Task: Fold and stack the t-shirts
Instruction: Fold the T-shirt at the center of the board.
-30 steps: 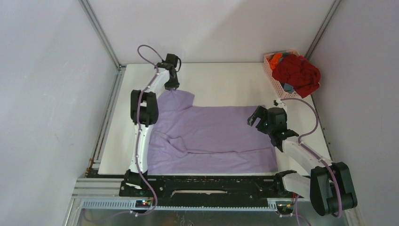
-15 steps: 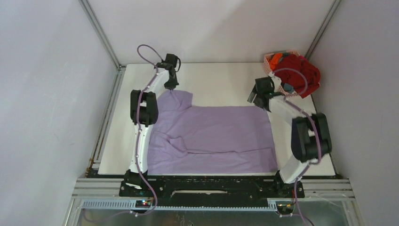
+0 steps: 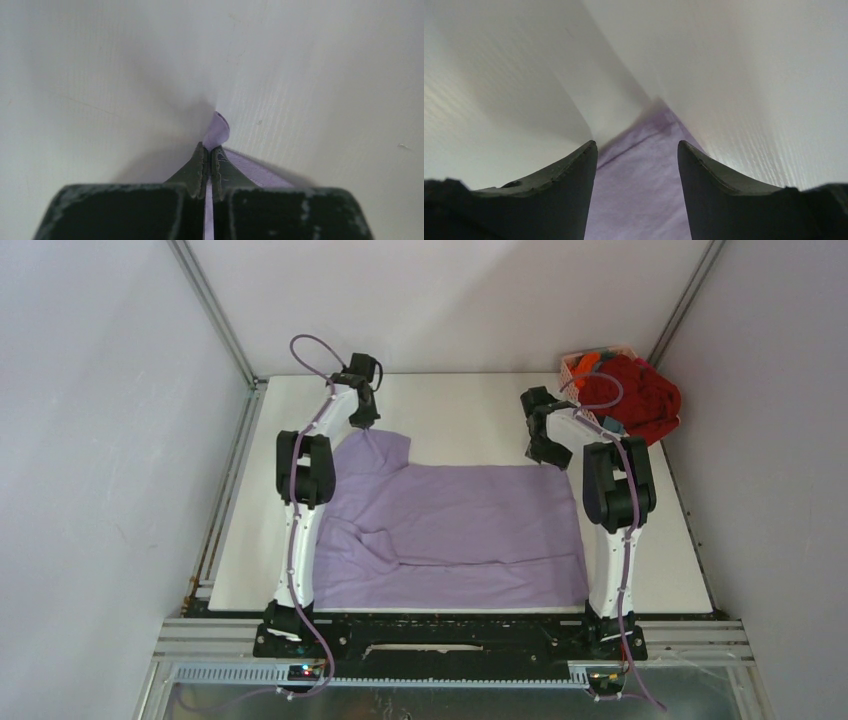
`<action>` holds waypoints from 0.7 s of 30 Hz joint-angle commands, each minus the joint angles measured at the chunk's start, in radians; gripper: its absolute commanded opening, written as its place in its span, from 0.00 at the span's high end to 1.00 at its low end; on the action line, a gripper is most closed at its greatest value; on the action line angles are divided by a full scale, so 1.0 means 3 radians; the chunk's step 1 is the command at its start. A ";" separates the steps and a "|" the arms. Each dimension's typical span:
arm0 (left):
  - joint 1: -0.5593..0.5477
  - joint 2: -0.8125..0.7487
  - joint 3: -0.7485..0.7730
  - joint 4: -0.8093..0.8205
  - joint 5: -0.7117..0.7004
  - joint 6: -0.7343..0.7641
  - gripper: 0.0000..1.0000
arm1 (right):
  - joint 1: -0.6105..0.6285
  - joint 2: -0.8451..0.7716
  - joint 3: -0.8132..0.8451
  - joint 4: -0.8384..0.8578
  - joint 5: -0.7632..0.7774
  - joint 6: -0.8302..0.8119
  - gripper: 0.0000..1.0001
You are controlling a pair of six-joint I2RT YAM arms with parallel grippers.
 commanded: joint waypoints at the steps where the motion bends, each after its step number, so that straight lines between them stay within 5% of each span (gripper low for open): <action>1: 0.0021 -0.0113 -0.0105 0.0155 0.0057 0.0007 1.00 | 0.0006 0.0076 0.0107 -0.0435 0.0250 0.0119 0.39; 9: 0.0021 -0.0171 -0.0216 0.0221 0.0068 -0.0009 1.00 | 0.0010 0.0042 0.0031 -0.0497 0.0331 0.0186 0.52; 16: 0.0021 -0.0294 -0.0342 0.0308 0.0114 -0.0029 1.00 | 0.0025 0.0034 0.0027 -0.0390 0.0292 0.0190 0.83; 18: 0.0019 -0.0360 -0.0403 0.0346 0.0155 -0.0033 1.00 | 0.0044 0.0007 0.0024 -0.0318 0.0272 0.0154 0.99; 21: 0.0012 -0.0546 -0.0619 0.0429 0.0218 -0.0039 1.00 | 0.0101 -0.0104 -0.0021 -0.0220 0.0310 0.0105 1.00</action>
